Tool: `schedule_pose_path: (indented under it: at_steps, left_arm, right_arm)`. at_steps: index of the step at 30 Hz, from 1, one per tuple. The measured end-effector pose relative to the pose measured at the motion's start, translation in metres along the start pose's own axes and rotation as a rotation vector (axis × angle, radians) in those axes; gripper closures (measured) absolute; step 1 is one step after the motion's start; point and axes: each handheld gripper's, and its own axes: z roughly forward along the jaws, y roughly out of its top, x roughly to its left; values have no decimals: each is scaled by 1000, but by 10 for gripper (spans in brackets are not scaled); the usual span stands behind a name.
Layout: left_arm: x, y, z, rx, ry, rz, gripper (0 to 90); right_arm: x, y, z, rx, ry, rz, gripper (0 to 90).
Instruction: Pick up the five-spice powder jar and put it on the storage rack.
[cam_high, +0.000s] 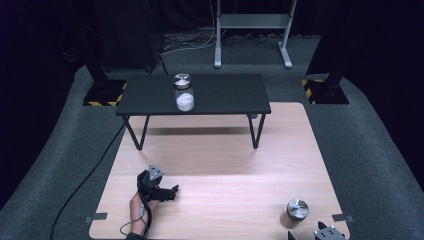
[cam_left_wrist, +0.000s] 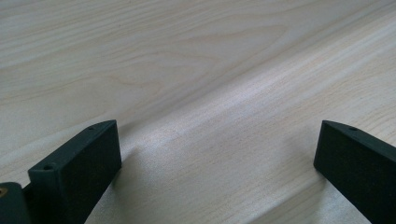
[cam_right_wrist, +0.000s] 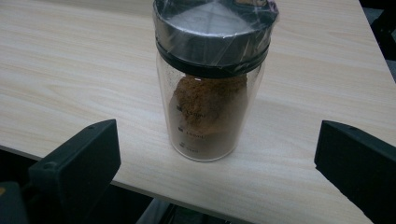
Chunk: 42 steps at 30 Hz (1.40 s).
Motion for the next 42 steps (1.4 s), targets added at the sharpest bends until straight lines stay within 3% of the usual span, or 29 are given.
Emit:
schedule_pose_path:
  at_steps: [10,16,20,26,42]
  left_arm:
    - [-1,0,0,0,2,2,3]
    - [-1,0,0,-1,4,5,3]
    - [-1,0,0,-1,2,5,3]
    - [-1,0,0,0,2,5,3]
    - [-2,0,0,-1,3,6,4]
  right_arm:
    - [4,-9,6,-26,-6,0,0]
    - [6,-26,15,-106,-1,5,0]
    - [13,-33,26,-130,-30,-7,0]
    - [19,-51,40,-223,-62,-30,0]
    - [15,-47,69,-271,-50,25,0]
